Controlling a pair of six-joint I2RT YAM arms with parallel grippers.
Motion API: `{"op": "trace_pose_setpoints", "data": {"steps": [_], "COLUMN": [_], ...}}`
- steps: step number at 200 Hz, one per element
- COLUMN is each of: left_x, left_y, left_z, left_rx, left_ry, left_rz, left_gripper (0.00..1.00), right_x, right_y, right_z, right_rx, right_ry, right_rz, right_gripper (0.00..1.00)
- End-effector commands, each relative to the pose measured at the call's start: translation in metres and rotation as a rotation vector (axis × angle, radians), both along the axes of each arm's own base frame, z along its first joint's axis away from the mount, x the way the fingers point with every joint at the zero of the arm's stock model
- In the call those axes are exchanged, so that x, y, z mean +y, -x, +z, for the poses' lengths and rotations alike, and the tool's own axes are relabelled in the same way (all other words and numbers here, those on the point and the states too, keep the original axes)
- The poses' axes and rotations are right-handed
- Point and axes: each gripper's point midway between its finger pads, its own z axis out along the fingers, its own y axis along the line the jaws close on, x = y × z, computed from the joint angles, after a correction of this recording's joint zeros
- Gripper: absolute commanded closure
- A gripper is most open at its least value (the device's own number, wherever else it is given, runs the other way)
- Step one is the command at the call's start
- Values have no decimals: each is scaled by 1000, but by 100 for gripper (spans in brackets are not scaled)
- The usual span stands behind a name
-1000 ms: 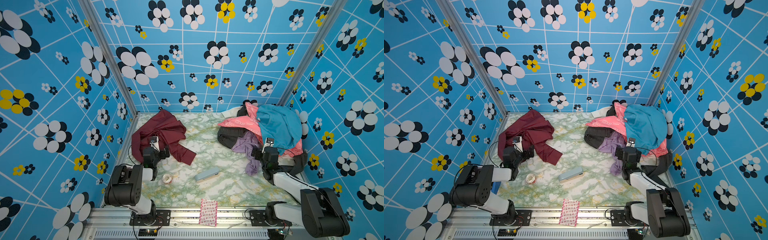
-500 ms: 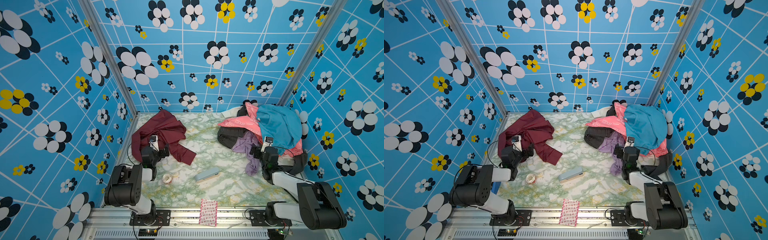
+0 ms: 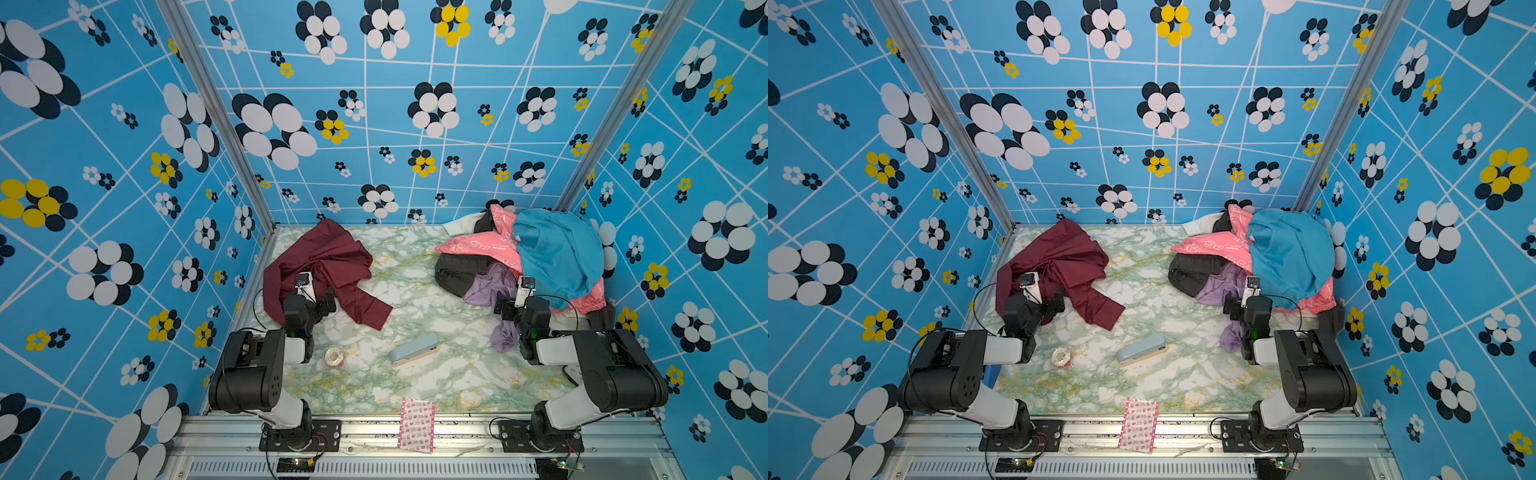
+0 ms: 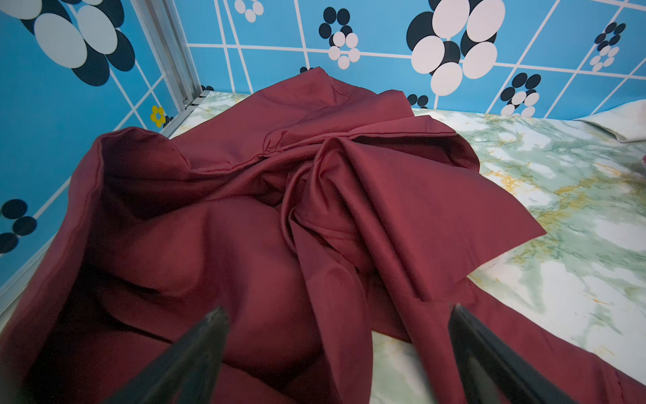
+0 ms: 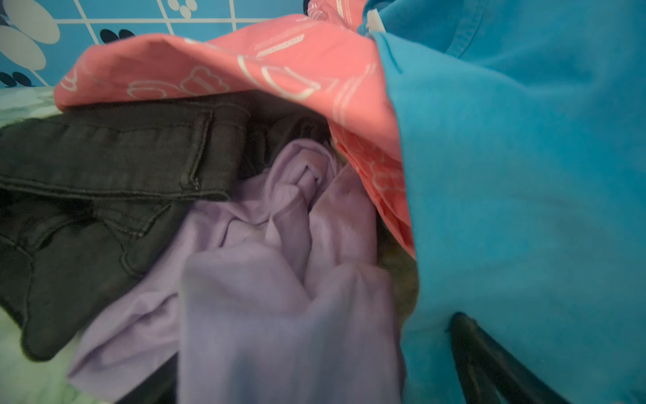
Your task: Pick out a specific cloth from the pile
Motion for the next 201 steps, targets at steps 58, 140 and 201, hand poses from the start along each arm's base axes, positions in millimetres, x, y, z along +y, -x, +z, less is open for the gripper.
{"op": "trace_pose_setpoints", "data": {"steps": [58, 140, 201], "left_x": [-8, -4, -5], "left_y": [-7, -6, -6], "left_z": [-1, -1, 0], "left_rx": [32, 28, 28], "left_ry": [-79, -51, -70], "left_rz": [18, 17, 33], "left_gripper": [1, 1, 1], "right_x": [-1, -1, -1], "right_y": [-8, -8, -8], "right_z": [8, 8, 8], "right_rx": [-8, -8, -9], "right_ry": [-29, -29, -28], "right_rz": [21, 19, 20], "right_gripper": [1, 1, 1]}}
